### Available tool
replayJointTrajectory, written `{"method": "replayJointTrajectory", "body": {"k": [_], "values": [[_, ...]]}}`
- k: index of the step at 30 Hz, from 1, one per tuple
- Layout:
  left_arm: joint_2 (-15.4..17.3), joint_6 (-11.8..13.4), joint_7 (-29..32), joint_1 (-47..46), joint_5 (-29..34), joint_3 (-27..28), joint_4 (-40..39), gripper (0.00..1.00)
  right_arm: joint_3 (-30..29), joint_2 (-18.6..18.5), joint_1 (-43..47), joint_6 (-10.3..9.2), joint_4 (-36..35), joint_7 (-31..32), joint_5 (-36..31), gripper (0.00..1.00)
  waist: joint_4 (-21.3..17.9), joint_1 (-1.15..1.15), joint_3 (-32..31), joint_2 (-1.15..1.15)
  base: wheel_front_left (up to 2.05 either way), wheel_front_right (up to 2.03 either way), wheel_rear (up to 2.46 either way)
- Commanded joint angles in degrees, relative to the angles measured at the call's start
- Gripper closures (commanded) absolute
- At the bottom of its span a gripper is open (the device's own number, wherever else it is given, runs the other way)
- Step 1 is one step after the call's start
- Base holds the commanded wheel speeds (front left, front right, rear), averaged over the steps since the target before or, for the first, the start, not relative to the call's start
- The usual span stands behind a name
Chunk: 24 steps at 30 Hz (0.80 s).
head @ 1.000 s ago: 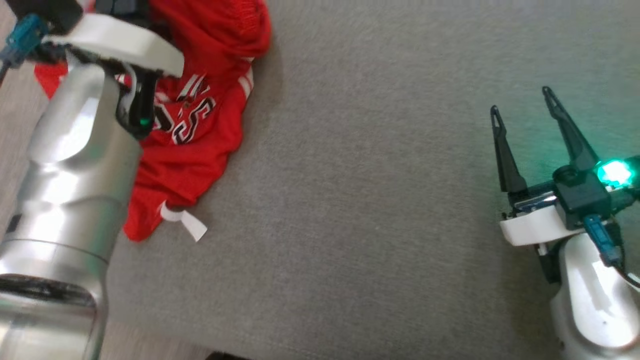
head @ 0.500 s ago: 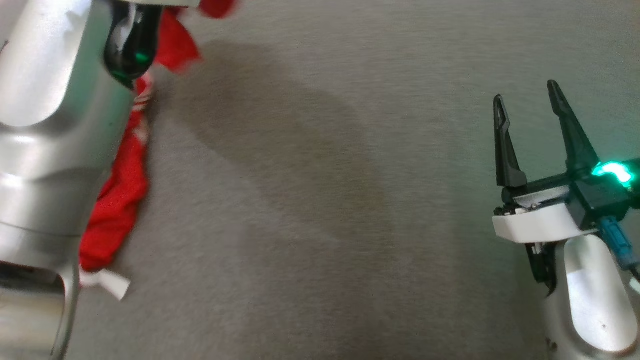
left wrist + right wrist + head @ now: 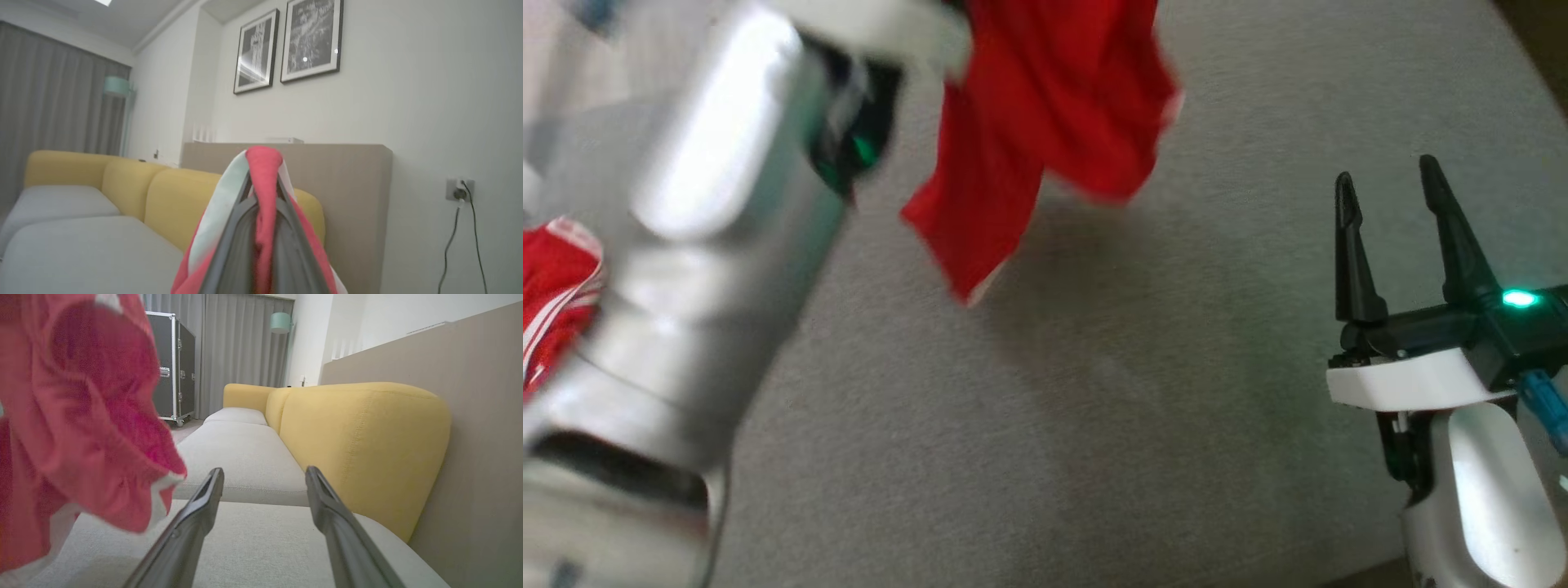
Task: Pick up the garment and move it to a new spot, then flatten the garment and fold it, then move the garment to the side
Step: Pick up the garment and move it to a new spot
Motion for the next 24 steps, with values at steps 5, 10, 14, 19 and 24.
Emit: {"method": "replayJointTrajectory", "body": {"k": [5, 10, 14, 19, 24], "values": [[3.26, 0.24, -1.10, 13.22, 0.71, -3.13, 4.75, 1.00, 0.64, 0.12, -0.56, 0.43, -1.50, -0.29, 1.77, 0.00, -2.64, 0.00, -0.01, -0.01, 0.00, 0.00, 0.00], [3.27, 4.07, -2.46, 23.71, 5.21, -1.12, 8.49, 1.00, -0.09, 0.12, -0.12, 0.43, -0.84, -0.29, 2.46, 0.00, -1.78, 0.00, 0.52, -0.01, 0.00, 0.00, 0.00], [0.99, 8.09, -2.51, 32.32, 12.57, 7.77, 1.07, 0.00, -0.89, 0.12, 1.12, 0.43, 0.71, -0.29, 2.74, 0.00, 0.85, 0.00, 0.05, -0.01, 0.00, 0.00, 0.00], [-3.27, 14.37, -2.52, 43.12, 25.72, 16.67, -10.80, 0.00, -0.78, 0.12, 3.15, 0.43, 4.61, -0.29, 2.37, 0.00, 5.70, 0.00, -2.27, -0.01, 0.00, 0.00, 0.00], [-6.10, 15.64, -2.53, 52.26, 32.31, 19.70, -18.23, 0.00, 0.50, 0.12, 5.71, 0.43, 5.15, -0.29, 3.83, 0.00, 10.60, 0.00, -6.01, -0.01, 0.00, 0.00, 0.00]]}}
